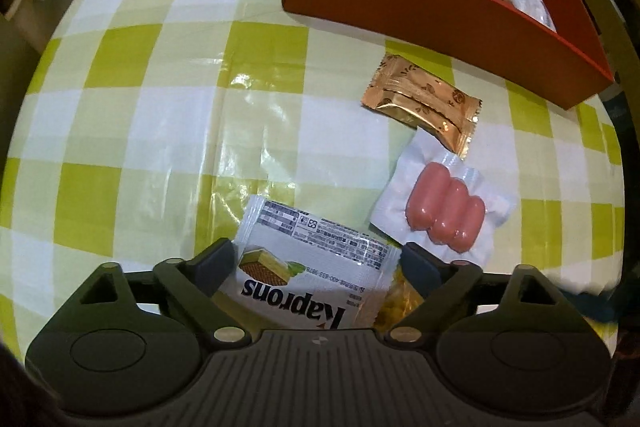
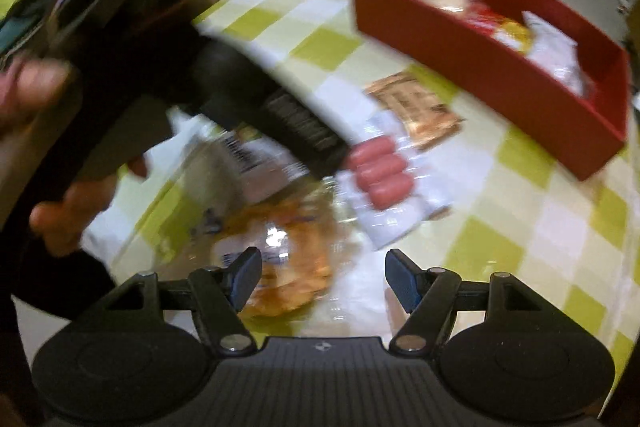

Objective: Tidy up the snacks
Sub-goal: 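Grasp the Kaprons wafer packet with the left gripper while the right gripper grasps the waffle bag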

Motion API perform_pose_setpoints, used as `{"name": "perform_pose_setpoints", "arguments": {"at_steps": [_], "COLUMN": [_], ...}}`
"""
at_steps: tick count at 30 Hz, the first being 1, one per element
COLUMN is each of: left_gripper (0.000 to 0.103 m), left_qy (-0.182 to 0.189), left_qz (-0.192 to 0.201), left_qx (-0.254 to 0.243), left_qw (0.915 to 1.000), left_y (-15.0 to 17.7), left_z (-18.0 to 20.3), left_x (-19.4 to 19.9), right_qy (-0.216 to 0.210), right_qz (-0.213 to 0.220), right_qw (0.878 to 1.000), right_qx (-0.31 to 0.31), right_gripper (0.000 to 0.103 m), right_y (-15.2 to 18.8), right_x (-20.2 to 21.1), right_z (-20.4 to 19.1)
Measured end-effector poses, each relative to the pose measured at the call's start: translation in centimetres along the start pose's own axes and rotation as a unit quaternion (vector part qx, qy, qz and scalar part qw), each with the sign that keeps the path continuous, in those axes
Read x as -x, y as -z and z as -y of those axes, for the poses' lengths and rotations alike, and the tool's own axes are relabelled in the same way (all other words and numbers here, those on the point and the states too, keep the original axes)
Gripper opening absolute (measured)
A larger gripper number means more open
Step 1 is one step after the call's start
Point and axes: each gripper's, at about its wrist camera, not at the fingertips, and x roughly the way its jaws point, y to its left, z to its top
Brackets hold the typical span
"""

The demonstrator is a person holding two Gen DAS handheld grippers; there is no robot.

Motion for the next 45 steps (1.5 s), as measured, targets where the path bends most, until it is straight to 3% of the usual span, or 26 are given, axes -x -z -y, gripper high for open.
{"name": "perform_pose_setpoints", "arguments": {"at_steps": [1,6,8,10,14,18,22,27,31,33,36,40,43,45], "left_gripper": [0.096,0.099,0.101,0.102,0.102,0.102,0.103,0.103,0.102,0.102,0.102,0.101,0.101,0.1], "left_qy": [0.005,0.029,0.042,0.05,0.056,0.067,0.054,0.062,0.033,0.029,0.028,0.058,0.045,0.011], "left_qz": [0.0,-0.002,0.0,0.002,0.002,-0.006,-0.005,-0.012,-0.017,-0.012,0.001,-0.001,0.007,0.024], "left_qx": [0.003,0.024,0.033,0.04,0.055,0.059,0.052,0.06,0.036,0.056,0.131,0.249,0.315,0.332], "left_qw": [1.0,0.9993,0.9986,0.998,0.9969,0.996,0.9972,0.9962,0.9987,0.9979,0.991,0.9668,0.9481,0.943], "left_y": [-0.2,-0.8,-1.1,-1.3,-1.7,-1.5,-1.5,-1.5,-0.8,-0.2,0.5,1.8,2.0,1.9], "left_z": [0.0,-0.7,-1.3,-1.8,-3.0,-3.0,-2.7,-2.8,-1.6,-1.9,-3.2,-4.0,-3.8,-3.0], "left_x": [0.0,0.2,0.7,1.0,1.2,1.6,1.6,1.4,1.2,1.5,2.0,1.6,0.7,0.7], "right_qy": [-0.004,-0.021,-0.024,-0.015,0.012,0.001,0.01,0.012,0.014,0.014,0.01,0.001,-0.004,-0.006], "right_qz": [-0.003,-0.016,-0.019,-0.026,-0.023,-0.027,-0.032,-0.009,0.014,0.027,0.043,0.062,0.069,0.072], "right_qw": [1.0,1.0,0.999,1.0,0.999,1.0,0.999,0.999,0.998,0.996,0.995,0.993,0.993,0.993], "right_qx": [0.0,-0.009,-0.015,-0.004,0.022,-0.002,-0.024,-0.046,-0.064,-0.08,-0.093,-0.098,-0.097,-0.095], "right_gripper": [0.085,0.086,0.099,0.103,0.103,0.096,0.091,0.091,0.091,0.091,0.091,0.091,0.091,0.091], "right_y": [0.0,-0.7,-0.8,-0.7,-0.1,0.5,1.4,2.1,2.0,1.9,2.1,2.2,2.3,2.5], "right_x": [-0.4,-3.1,-3.8,-4.6,-5.4,-4.4,-2.8,0.3,2.2,2.7,3.7,5.4,5.9,6.1], "right_z": [-0.4,-1.4,-1.7,-2.4,-3.8,-2.7,-1.2,0.6,1.8,2.5,3.4,4.3,4.5,4.8]}}
